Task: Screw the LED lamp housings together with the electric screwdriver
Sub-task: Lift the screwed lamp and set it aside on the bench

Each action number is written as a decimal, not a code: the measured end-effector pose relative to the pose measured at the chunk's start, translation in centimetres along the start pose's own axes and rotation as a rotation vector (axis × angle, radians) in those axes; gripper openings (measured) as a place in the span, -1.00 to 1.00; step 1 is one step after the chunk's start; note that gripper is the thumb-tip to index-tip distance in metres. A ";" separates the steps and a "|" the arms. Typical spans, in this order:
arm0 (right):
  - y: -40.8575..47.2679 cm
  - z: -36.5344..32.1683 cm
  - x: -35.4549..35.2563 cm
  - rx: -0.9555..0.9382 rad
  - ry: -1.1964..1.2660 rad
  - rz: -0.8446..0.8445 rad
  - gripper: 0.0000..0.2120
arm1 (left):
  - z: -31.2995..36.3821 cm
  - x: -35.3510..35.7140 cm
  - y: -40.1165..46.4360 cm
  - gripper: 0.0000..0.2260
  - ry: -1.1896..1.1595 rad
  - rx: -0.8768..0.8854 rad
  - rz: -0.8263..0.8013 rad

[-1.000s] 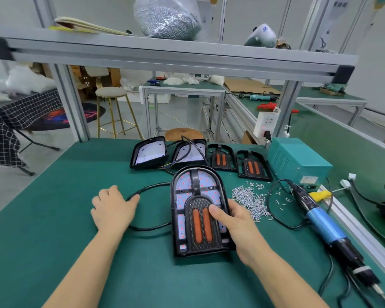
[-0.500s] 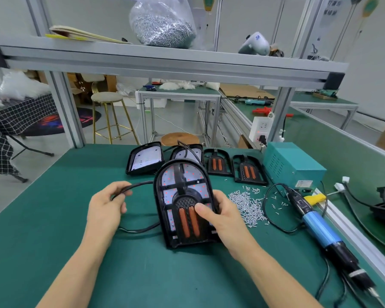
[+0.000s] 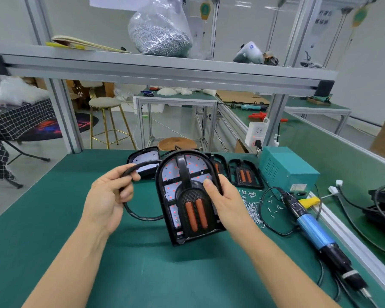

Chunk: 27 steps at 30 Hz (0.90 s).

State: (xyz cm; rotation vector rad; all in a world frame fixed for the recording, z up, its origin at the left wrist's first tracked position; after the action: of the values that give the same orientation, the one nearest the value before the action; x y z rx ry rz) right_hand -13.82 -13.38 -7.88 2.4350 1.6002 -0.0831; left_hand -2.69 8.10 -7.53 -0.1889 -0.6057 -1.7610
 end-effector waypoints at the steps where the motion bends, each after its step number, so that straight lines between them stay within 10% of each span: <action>1: 0.1 -0.4 -0.2 -0.007 0.011 0.015 -0.80 | 0.0 0.3 -0.2 -0.67 -0.024 -0.007 -0.025; 9: 1.0 -1.7 -0.7 0.252 0.356 0.074 -0.64 | -1.5 5.2 -3.7 -0.44 0.015 -0.026 -0.310; 17: -0.1 -1.5 -2.1 0.462 0.438 -0.028 -0.71 | -2.8 9.1 -4.9 -0.42 -0.160 -0.162 -0.181; 27: -5.0 -0.1 -5.0 0.221 0.466 0.062 -0.54 | -5.1 12.3 -7.1 -0.57 -0.278 -0.300 -0.116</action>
State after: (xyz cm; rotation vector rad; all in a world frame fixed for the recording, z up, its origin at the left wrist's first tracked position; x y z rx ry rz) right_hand -20.37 -15.97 -7.67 2.8261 1.7706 0.3637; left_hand -11.94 -3.81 -8.62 -0.6251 -0.5547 -1.9503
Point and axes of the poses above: each hand's wrist, its own y-axis towards the middle knuckle, its own x-axis out of the palm, z = x × y, the point moved 5 cm from there along y, towards the middle knuckle, and after that the axes turned 8 degrees about x, right-handed, at the moved point
